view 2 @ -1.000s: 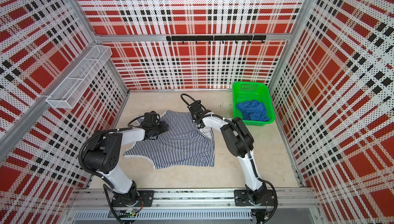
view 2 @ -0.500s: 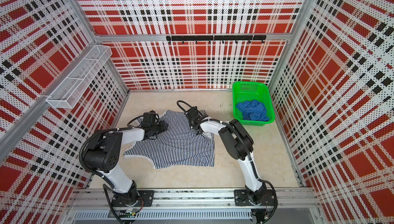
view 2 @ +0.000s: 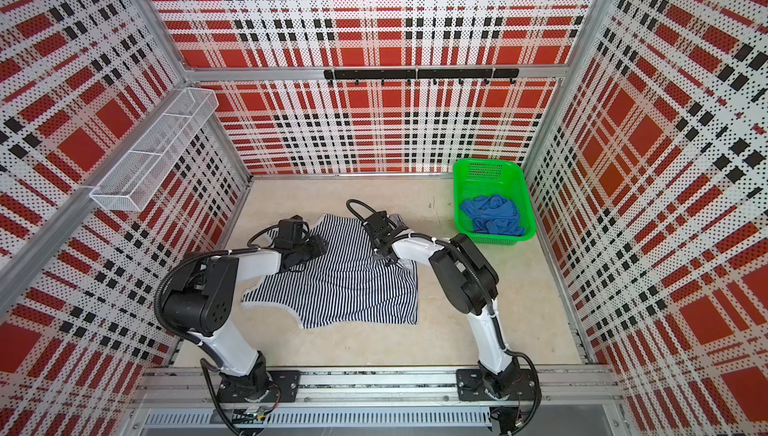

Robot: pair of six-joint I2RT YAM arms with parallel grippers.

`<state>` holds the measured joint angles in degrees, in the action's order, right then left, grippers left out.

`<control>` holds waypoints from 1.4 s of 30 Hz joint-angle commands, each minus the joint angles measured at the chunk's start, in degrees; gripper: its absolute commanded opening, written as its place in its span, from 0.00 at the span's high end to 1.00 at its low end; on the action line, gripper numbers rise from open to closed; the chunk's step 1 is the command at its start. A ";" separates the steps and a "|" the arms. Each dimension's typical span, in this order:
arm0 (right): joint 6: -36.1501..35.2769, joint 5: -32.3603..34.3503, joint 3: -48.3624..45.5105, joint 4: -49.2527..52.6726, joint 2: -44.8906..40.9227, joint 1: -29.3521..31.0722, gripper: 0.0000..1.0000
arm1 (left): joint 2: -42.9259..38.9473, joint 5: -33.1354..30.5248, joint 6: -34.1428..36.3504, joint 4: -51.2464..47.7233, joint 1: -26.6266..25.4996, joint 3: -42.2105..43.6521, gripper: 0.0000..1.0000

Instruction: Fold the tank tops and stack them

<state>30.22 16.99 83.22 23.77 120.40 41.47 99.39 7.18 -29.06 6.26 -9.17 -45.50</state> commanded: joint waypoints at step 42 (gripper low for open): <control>-6.09 -14.82 -3.33 -12.21 -5.54 -13.95 0.85 | 5.32 1.70 2.41 -1.19 2.80 -1.82 0.46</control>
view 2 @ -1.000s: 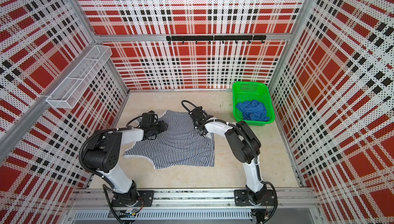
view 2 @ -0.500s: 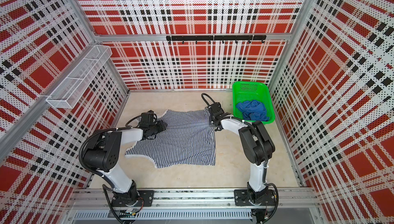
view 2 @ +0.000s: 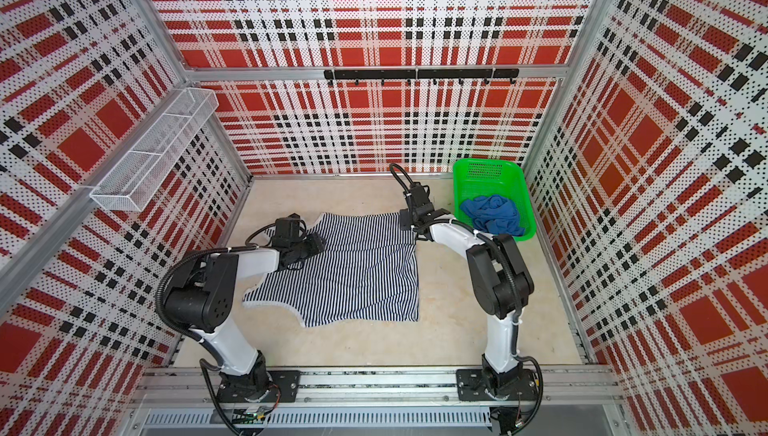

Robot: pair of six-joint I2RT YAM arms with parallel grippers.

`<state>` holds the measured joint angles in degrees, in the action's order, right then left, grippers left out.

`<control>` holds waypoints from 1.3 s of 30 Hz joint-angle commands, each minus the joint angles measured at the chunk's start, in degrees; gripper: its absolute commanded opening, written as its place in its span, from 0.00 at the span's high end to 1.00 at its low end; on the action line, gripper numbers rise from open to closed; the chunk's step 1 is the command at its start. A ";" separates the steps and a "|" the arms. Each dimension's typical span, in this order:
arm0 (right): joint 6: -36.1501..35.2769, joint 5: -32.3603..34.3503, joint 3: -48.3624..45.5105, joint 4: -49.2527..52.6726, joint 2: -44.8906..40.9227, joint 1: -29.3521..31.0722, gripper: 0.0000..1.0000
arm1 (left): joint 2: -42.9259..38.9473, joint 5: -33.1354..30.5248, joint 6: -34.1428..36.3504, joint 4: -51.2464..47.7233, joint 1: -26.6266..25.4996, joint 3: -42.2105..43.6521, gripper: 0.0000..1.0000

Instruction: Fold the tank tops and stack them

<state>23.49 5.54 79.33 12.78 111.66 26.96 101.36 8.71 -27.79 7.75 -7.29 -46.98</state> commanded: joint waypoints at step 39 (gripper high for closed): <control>14.89 -2.42 -21.46 7.91 -8.21 6.91 0.82 | 14.90 2.50 -3.53 0.07 2.44 -13.20 0.48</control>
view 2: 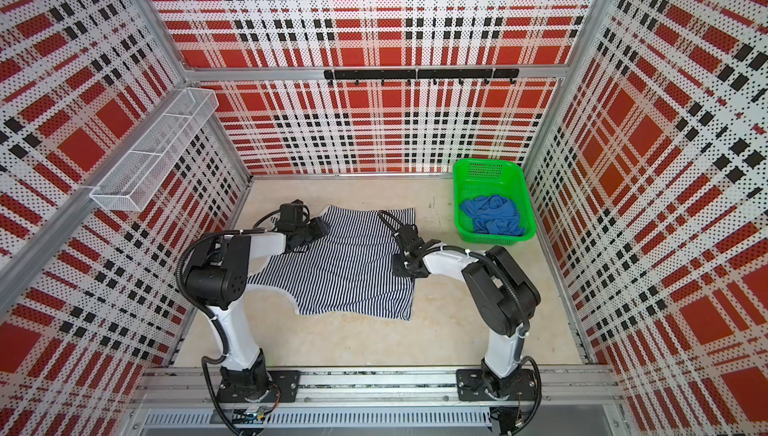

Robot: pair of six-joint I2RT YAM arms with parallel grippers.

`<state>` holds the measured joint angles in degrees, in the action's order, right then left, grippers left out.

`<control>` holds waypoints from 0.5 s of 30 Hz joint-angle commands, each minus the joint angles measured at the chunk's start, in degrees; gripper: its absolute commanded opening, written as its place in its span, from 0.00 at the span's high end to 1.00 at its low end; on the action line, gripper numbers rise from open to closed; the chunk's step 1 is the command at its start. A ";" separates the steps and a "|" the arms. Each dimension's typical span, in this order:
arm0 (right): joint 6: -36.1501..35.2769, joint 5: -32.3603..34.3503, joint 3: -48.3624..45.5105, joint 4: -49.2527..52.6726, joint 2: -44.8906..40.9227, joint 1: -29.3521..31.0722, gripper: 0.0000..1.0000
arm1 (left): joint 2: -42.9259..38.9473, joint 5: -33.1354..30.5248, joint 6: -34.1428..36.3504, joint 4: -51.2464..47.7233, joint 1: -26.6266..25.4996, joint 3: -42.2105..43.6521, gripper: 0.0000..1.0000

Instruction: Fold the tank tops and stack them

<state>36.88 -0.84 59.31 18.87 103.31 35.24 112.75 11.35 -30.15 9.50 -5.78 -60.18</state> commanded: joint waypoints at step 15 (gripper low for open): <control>-11.21 7.77 3.66 6.34 -2.89 -14.25 0.81 | 5.10 1.65 -6.41 4.28 0.50 -2.72 0.49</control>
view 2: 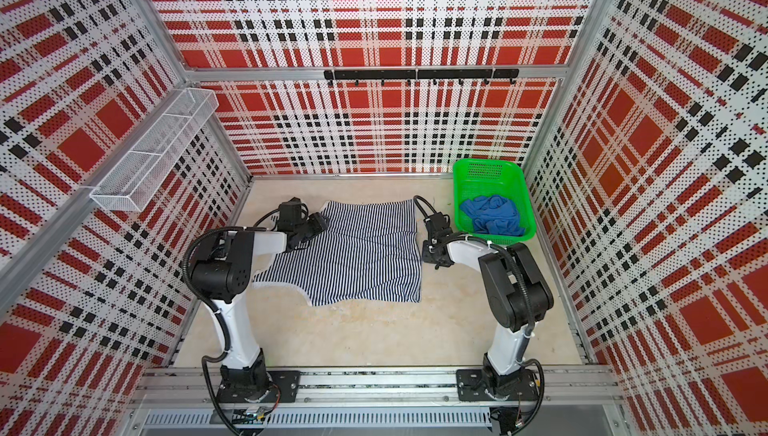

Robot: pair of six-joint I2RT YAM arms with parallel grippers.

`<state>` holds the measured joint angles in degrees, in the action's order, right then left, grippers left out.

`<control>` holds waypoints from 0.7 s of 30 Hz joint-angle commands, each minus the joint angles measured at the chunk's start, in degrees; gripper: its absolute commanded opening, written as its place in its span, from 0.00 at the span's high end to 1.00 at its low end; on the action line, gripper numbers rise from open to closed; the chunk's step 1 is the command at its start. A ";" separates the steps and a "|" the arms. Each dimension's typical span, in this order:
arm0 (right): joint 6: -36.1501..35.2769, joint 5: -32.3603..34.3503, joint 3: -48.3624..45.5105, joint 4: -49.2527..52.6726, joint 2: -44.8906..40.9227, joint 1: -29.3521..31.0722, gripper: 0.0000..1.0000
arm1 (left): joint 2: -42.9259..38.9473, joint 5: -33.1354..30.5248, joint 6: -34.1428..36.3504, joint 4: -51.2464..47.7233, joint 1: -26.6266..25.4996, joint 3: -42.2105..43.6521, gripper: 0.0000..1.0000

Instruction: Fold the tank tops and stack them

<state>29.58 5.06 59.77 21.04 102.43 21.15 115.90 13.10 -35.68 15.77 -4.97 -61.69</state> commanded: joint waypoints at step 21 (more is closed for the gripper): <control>11.53 -4.87 -7.94 9.74 -10.06 16.93 0.84 | -27.84 -3.89 -1.92 -14.97 -15.82 21.87 0.42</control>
<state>39.31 -2.61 52.29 29.56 93.03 38.65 90.32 10.02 -33.67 3.22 -17.52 -45.25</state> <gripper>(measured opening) 0.167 0.583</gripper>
